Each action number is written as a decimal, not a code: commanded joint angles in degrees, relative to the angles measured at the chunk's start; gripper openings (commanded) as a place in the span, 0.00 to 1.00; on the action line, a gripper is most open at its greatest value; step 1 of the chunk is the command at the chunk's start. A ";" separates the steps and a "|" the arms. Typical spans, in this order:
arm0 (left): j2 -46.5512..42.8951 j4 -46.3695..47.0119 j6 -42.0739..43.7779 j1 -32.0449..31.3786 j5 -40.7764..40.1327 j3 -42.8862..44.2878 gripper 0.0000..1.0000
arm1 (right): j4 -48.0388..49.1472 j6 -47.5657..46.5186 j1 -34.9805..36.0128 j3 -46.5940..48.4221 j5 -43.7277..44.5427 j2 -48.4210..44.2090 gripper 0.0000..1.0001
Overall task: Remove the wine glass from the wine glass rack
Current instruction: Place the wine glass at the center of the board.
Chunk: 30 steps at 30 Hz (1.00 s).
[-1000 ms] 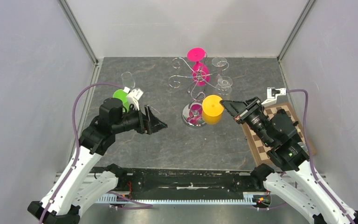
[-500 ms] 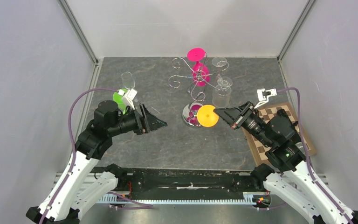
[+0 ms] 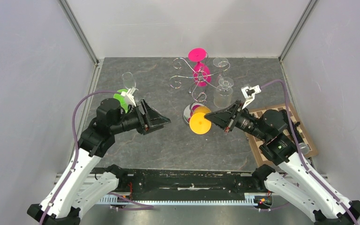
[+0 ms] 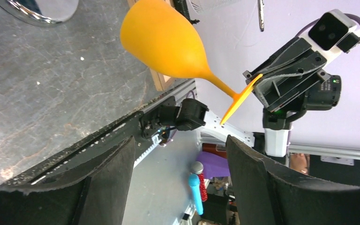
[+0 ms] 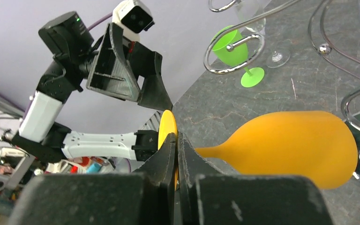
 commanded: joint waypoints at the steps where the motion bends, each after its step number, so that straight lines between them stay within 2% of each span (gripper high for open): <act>1: 0.31 5.95 -6.92 -0.13 3.99 -0.61 0.77 | 5.61 -6.69 0.14 2.22 -5.19 1.03 0.00; 8: 2.10 8.52 -10.17 -0.17 6.60 -1.29 0.77 | 11.80 -11.92 3.13 1.29 -7.29 3.09 0.00; 17: 4.04 12.79 -12.98 -0.15 10.91 -2.91 0.77 | 9.27 -26.20 15.44 6.68 0.63 8.72 0.00; 30: 5.33 12.10 -10.55 -0.07 16.44 -2.04 0.77 | 22.62 -36.15 21.50 3.61 2.16 11.46 0.00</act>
